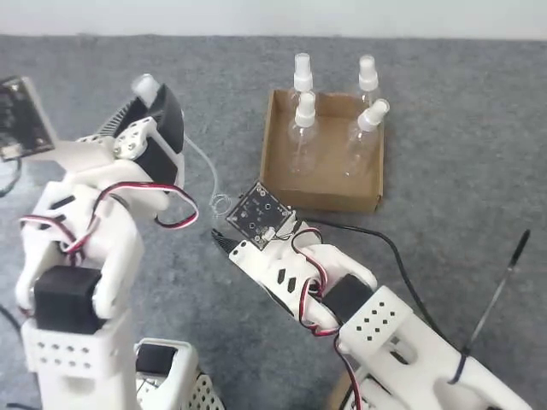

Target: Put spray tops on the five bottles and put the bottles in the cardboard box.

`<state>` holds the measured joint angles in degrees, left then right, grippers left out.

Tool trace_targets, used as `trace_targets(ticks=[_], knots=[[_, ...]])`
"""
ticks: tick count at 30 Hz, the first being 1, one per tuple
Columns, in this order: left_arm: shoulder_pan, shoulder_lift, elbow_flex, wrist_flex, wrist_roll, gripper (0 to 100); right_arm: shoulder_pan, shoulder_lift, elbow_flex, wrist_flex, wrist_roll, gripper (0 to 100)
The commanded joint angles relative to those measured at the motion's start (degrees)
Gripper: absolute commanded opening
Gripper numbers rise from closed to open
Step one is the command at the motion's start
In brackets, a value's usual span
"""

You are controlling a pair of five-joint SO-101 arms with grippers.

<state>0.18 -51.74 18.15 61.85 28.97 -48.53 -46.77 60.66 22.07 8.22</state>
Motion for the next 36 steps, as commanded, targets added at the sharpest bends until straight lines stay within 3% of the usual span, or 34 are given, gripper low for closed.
trace_targets(ticks=[1,13,20,25,32,36], knots=[[0.26,-0.53,-2.42,-0.88,0.26,1,0.75,-2.95,-0.70,-0.66,-0.70,0.6],[0.35,-0.35,-4.88,-0.18,0.09,1,0.75,-2.68,-0.70,-0.66,-0.70,0.6],[0.26,-0.97,1.45,0.09,-2.02,1,1.01,-3.03,-0.70,-0.75,-1.14,0.6],[0.35,-0.97,2.15,4.92,-2.55,1,1.10,-3.03,-0.70,-1.10,-1.23,0.6],[7.21,-0.44,6.02,9.76,-12.04,1,1.10,-3.03,-0.70,-1.45,-3.60,0.6],[9.14,-0.53,11.38,8.00,-16.18,1,1.10,-3.03,-0.79,-1.27,-5.89,0.6]])
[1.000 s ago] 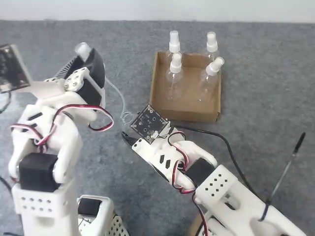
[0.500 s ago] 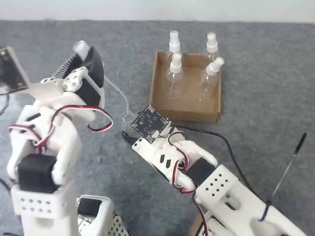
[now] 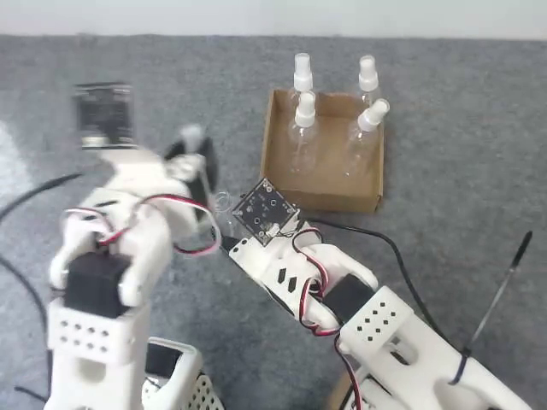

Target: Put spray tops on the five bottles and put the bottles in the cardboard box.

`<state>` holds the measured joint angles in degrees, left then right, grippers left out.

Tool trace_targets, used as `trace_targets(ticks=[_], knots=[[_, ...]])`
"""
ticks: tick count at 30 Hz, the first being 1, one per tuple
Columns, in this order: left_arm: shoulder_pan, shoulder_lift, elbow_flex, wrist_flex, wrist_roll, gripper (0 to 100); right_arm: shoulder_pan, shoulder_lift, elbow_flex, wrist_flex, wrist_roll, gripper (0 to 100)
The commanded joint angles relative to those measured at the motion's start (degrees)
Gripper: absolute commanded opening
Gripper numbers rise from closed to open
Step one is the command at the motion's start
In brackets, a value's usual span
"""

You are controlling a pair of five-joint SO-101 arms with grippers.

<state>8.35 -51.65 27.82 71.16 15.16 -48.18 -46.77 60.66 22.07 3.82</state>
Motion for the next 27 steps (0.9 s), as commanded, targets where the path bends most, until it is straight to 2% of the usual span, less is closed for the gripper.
trace_targets(ticks=[1,10,14,19,24,27], knots=[[0.97,-0.79,3.03,-1.93,-2.64,1,0.75,-3.03,-0.79,-1.27,-1.49,0.6],[1.32,-0.97,8.75,-3.34,-2.73,1,0.75,-3.12,-0.18,0.57,-1.32,0.7],[1.49,-0.97,10.86,-3.69,-2.20,1,2.33,-3.12,1.05,-7.08,-1.85,0.6],[1.58,-0.97,11.56,-3.78,-1.93,1,4.70,-3.12,9.05,-22.46,-1.67,0.6],[1.58,-1.05,12.97,-4.48,-2.11,1,4.88,-3.12,9.49,-23.69,-1.93,0.6],[1.58,-1.05,13.05,-4.40,-2.02,1,6.90,-3.12,8.53,-23.69,-5.45,0.6]])
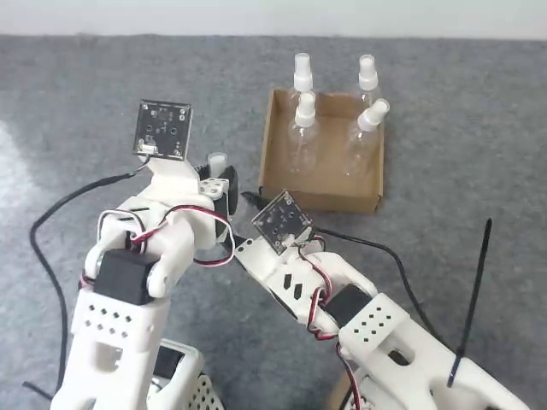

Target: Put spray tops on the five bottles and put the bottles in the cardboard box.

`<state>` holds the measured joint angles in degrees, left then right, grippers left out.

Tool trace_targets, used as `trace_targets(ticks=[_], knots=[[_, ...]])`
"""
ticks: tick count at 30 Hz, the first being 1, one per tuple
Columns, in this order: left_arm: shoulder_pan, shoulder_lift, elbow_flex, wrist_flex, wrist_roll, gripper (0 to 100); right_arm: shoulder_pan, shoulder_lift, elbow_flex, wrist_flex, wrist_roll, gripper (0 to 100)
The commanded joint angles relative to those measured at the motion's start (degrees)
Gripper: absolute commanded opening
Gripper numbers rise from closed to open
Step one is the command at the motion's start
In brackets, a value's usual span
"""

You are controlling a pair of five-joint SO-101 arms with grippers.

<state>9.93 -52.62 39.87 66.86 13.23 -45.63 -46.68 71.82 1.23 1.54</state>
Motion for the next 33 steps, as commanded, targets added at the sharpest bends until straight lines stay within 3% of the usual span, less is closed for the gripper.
trace_targets(ticks=[1,9,16,23,33], knots=[[0.00,-0.09,1.19,-0.18,0.00,1,5.58,-3.21,-2.90,-2.86,-4.40,0.6],[5.01,-0.09,7.60,-8.53,3.69,1,7.69,-3.21,-3.25,-2.86,-8.79,0.6],[2.46,-0.18,8.22,-9.41,3.69,2,7.87,-3.21,-3.16,-2.33,-8.53,0.6],[-1.32,-0.18,-0.22,-4.75,-0.09,20,7.96,-3.03,-3.08,-2.24,-8.44,0.6],[-1.49,-0.26,-13.14,5.89,-3.43,25,10.07,-2.59,-3.43,-2.24,-8.44,0.6]])
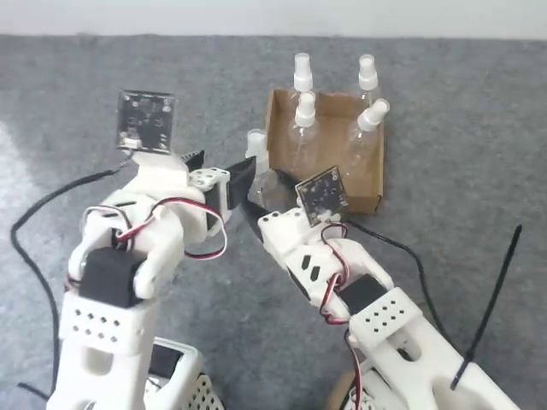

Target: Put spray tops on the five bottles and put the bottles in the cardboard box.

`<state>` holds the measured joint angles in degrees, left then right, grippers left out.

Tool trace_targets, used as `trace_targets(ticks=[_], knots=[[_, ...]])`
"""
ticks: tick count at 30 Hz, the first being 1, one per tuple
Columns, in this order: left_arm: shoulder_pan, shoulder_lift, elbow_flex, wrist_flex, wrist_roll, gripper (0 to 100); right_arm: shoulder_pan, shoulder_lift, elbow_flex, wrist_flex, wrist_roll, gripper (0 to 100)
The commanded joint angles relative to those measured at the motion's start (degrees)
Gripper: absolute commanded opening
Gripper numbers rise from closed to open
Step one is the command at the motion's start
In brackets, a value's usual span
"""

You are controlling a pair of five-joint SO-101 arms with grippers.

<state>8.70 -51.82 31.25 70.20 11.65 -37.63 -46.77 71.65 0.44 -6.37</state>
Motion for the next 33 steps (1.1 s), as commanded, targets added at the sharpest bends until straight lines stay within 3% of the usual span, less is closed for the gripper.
trace_targets(ticks=[1,8,14,18,24,29,33], knots=[[-0.26,-1.05,-4.79,3.34,-2.90,25,3.03,-2.51,-3.52,-1.45,-0.44,0.6],[-0.35,-14.59,0.13,3.87,-6.68,25,5.14,-2.42,-16.70,12.18,-0.53,0.6],[-0.35,-27.16,18.68,-0.62,-13.80,25,5.14,0.40,-30.33,23.52,-0.53,0.6],[0.00,-28.84,27.30,-4.75,-14.68,25,5.05,8.13,-37.80,28.53,-0.53,0.6],[0.18,-29.01,32.40,-11.16,-14.51,36,0.75,17.80,-45.19,32.13,-0.62,0.6],[-0.44,-28.92,40.13,-21.54,-15.47,36,-1.80,19.38,-48.70,36.88,-0.53,0.6],[-3.60,-28.92,41.45,-22.59,-17.05,36,-1.54,17.19,-51.08,44.70,-0.53,0.6]])
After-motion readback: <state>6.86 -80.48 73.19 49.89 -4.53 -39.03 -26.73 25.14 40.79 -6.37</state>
